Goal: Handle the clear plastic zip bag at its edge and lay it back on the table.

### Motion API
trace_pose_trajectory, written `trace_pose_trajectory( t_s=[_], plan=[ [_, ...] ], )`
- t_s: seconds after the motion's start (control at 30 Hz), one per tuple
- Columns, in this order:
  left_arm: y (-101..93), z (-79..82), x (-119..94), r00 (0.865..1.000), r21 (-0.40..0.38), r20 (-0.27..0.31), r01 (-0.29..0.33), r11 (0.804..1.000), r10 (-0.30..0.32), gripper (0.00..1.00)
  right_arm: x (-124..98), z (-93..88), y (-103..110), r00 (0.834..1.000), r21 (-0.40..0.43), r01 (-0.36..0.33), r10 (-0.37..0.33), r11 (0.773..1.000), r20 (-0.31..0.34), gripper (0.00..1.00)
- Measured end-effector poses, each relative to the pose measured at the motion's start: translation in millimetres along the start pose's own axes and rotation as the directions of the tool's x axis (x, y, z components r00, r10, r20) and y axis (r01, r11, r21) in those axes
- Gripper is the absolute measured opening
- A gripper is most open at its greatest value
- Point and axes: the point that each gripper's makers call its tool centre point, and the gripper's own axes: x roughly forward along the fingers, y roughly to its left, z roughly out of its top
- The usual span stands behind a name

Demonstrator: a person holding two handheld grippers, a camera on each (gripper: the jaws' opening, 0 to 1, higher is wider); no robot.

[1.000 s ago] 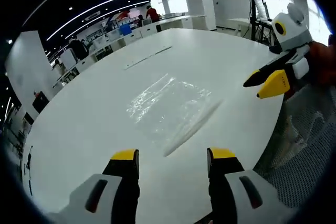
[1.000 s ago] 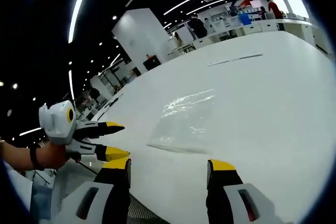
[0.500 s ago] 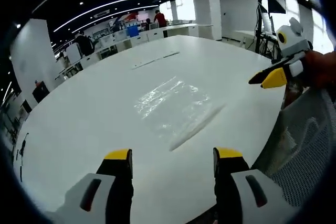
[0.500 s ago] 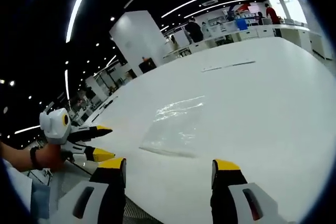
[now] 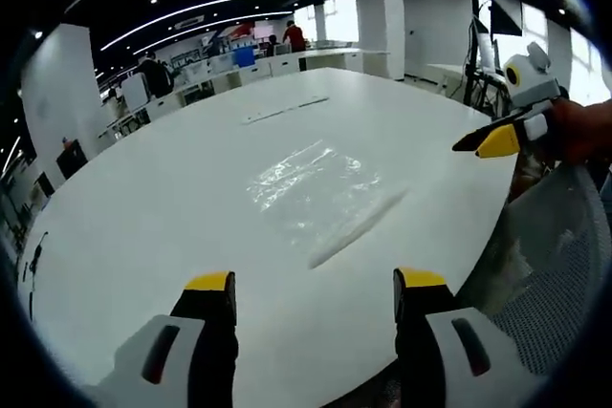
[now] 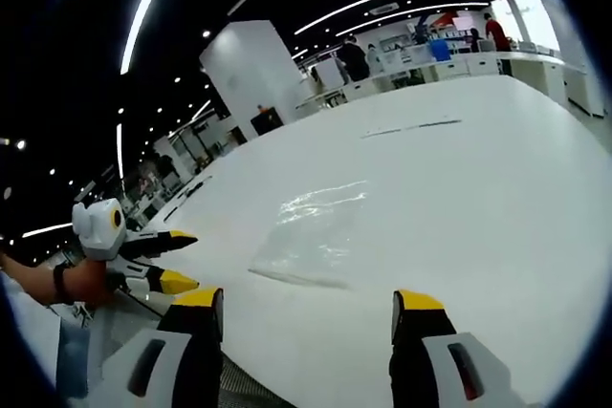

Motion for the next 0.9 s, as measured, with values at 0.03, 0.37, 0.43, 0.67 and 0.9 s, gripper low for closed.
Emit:
trace_pose_trajectory(
  t_s=[0.03, 0.37, 0.43, 0.67, 0.9],
  plan=[
    [0.1, 0.0, -1, 1.000, 0.001, 0.000, 0.003, 1.000, -0.003, 0.66, -4, 0.8, 1, 1.000, -0.001, 0.006, -0.006, 1.000, 0.002, 0.72],
    [3.4, -4.1, -8, 1.000, 0.056, -0.017, 0.006, 0.998, -0.005, 0.66, -4, 2.0, 0, 1.000, -0.006, 0.013, -0.013, 1.000, 0.013, 0.75],
    [4.7, -8.7, -10, 0.999, 0.098, -0.037, 0.003, 0.995, 0.001, 0.66, -4, 2.3, -1, 1.000, -0.016, 0.013, -0.013, 1.000, 0.016, 0.76],
    [10.3, -9.4, -9, 0.999, 0.128, -0.031, -0.027, 0.991, 0.031, 0.62, -6, 3.9, 5, 1.000, -0.077, 0.025, -0.024, 0.997, 0.017, 0.75],
    [13.8, -13.2, -7, 0.999, 0.123, -0.036, -0.023, 0.992, 0.027, 0.61, -4, 6.8, 2, 0.999, -0.080, 0.036, -0.034, 0.996, 0.034, 0.75]
  ],
)
